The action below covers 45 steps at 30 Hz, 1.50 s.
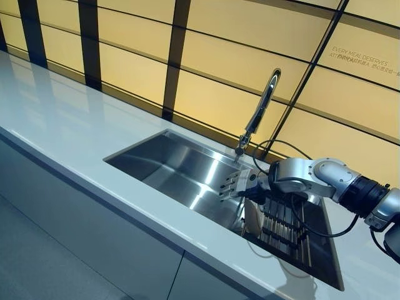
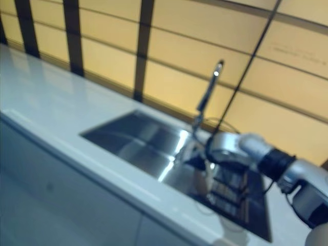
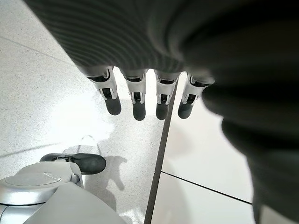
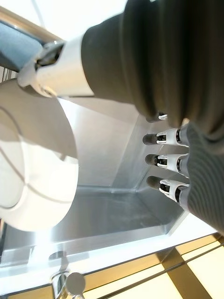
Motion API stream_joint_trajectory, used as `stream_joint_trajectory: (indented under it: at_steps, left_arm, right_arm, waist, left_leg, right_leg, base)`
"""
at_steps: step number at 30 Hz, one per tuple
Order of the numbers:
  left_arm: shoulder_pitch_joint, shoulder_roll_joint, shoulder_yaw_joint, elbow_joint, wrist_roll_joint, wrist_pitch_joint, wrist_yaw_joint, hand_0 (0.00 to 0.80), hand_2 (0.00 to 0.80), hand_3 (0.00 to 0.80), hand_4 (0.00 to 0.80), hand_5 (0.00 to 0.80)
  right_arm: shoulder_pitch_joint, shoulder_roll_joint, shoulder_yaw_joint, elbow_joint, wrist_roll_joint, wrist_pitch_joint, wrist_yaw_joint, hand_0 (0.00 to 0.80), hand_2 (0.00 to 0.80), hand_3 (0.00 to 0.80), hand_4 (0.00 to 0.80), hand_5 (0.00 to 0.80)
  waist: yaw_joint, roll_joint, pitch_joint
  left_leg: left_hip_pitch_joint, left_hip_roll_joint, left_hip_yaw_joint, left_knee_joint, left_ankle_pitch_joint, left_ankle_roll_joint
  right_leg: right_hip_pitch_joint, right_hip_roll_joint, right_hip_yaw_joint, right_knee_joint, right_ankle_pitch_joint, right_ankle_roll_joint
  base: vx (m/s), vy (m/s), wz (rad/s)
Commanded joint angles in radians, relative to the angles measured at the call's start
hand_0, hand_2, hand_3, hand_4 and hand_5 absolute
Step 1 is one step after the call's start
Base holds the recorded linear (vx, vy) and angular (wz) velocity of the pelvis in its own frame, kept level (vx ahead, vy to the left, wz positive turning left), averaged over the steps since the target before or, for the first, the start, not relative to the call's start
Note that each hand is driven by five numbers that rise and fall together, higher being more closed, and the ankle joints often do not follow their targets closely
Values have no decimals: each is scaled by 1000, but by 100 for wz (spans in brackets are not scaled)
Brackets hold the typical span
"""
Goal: Take plates into dishwasher
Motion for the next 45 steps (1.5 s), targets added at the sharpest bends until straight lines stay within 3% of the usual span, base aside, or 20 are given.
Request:
stream_joint_trajectory:
  at_steps: [1,45]
  left_arm:
    - [-49,17,5,23,3,-22,14,0,0,0,0,0]
    - [-66,41,16,0,-7,-24,12,0,0,0,0,0]
  right_arm:
    - [-96,-45,58,55,-2,-1,-15,0,0,0,0,0]
    - [-13,-42,28,192,-49,39,-48,0,0,0,0,0]
  waist:
    - [36,-8,16]
    - [48,-20,58]
  left_leg:
    - [-76,52,-4,-65,97,-22]
    - [-96,59,-12,-65,99,-18]
  right_leg:
    - [126,-15,-53,3,-120,73]
    - [107,-11,-60,3,-107,77]
  base:
    - [0,0,0]
    - [0,0,0]
